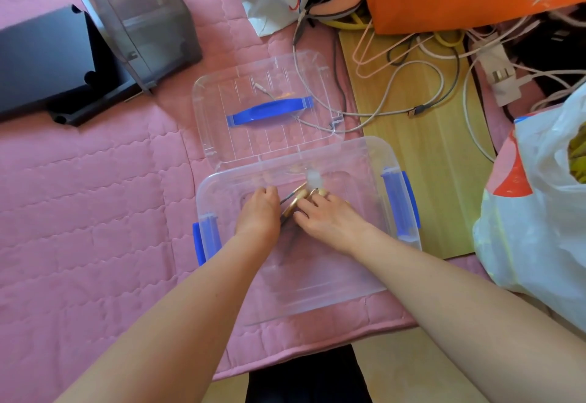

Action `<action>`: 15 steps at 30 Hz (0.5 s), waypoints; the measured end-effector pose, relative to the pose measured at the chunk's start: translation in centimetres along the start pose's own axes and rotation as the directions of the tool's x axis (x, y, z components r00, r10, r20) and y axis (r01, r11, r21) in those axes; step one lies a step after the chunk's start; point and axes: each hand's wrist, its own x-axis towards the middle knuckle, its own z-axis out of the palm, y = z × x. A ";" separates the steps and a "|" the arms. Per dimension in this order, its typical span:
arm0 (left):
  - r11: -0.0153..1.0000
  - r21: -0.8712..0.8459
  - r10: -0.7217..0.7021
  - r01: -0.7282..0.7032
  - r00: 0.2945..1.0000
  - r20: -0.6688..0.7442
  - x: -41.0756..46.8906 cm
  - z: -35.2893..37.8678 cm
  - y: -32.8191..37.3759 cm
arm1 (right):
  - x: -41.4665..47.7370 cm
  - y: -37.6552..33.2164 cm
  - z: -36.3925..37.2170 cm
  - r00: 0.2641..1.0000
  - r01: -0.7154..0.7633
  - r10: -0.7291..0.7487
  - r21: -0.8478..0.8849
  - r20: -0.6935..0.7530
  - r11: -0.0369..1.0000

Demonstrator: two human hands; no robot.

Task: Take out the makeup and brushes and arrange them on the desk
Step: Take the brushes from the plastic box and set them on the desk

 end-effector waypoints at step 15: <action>0.993 -0.111 -0.047 0.046 0.999 -0.011 -0.1 0.5 0.1 | -0.6 0.3 -0.7 0.990 0.095 -0.096 -0.022 -0.100 0.995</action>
